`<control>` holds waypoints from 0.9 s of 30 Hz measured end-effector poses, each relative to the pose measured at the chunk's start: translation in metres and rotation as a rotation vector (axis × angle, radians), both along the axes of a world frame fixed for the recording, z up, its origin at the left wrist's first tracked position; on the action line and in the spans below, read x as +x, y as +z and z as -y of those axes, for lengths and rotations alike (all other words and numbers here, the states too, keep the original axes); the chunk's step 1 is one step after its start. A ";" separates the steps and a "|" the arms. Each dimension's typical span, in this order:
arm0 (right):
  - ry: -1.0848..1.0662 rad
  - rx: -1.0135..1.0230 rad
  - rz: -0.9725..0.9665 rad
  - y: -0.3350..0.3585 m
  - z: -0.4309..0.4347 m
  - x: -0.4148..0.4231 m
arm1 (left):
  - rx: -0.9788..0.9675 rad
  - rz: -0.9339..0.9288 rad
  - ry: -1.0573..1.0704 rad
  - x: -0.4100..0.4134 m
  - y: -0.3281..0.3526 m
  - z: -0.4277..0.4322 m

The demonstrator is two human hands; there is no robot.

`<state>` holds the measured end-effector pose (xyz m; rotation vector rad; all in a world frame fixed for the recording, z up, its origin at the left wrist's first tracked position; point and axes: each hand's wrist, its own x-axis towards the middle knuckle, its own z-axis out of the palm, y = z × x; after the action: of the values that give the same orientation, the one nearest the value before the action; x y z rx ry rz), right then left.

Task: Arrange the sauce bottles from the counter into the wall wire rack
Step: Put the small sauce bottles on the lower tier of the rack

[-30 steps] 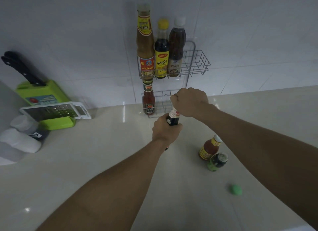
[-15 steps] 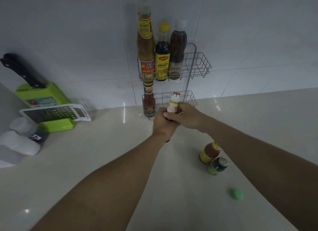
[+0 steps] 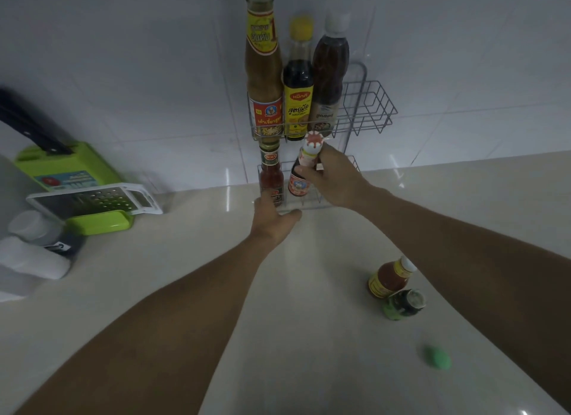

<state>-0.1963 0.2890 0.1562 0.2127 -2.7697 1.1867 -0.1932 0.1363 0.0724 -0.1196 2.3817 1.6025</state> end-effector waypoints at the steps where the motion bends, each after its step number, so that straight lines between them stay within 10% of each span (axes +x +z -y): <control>1: 0.009 0.001 -0.007 -0.004 0.001 -0.003 | -0.036 0.015 0.003 -0.002 0.005 0.001; 27: -0.053 -0.050 0.370 -0.074 0.012 -0.056 | -0.077 0.006 -0.070 -0.030 -0.022 0.009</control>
<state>-0.2526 0.2774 0.0818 -0.0952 -3.0236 1.4051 -0.2230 0.1276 0.0500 -0.0546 2.4156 1.4786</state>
